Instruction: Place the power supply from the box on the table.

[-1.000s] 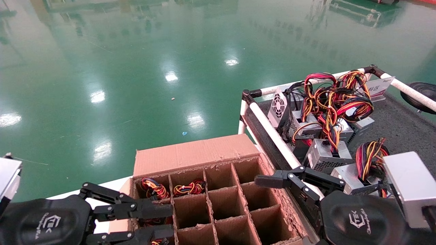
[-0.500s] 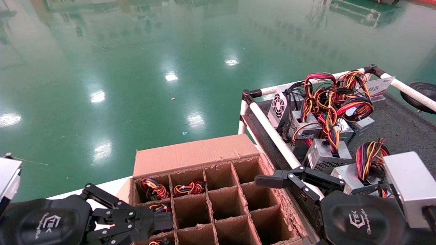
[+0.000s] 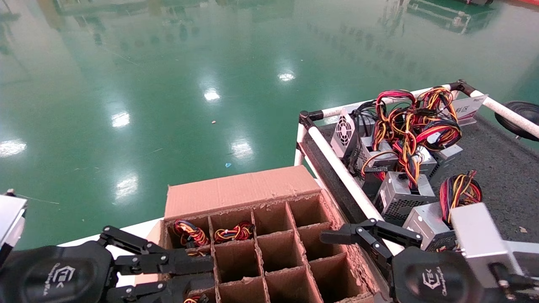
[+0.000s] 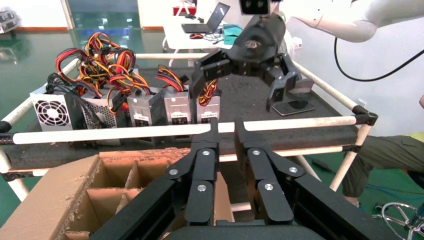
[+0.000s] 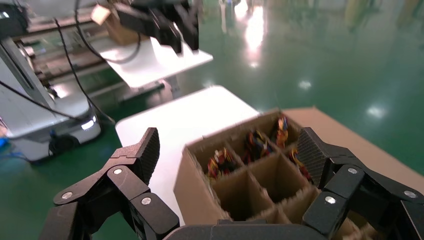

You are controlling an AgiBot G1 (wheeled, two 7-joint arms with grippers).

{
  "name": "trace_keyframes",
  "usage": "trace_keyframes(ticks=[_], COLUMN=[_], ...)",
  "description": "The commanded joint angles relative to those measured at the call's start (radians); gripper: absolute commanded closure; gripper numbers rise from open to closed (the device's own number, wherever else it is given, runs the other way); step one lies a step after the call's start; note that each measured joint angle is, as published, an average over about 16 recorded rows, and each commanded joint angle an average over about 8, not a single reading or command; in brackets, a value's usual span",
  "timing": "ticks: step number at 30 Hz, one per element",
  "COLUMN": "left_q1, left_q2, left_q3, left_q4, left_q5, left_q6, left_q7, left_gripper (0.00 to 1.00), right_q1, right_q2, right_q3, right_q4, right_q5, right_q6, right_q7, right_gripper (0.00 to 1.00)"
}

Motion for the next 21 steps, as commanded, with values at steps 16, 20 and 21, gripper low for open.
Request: trace_keyframes(ticks=[16, 20, 21], left_q1=[0.000, 0.000, 0.000], left_q2=[0.000, 0.000, 0.000], left_q3=[0.000, 0.001, 0.001], left_q4=[0.000, 0.000, 0.000], left_q5=[0.000, 0.000, 0.000], left_q6=[0.000, 0.000, 0.000], left_q7=[0.000, 0.000, 0.000], left_gripper=[0.00, 0.00, 0.00], right_q1=[-0.009, 0.010, 0.014], right_q2=[-0.065, -0.126, -0.144], right_q3=[-0.109, -0.149, -0.160], right_q4=[0.062, 0.068, 0.069], right_q5=[-0.194, -0.257, -0.272], right_q6=[0.058, 0.086, 0.095], right_q7=[0.046, 0.070, 0.078], right_gripper=[0.00, 0.00, 0.00])
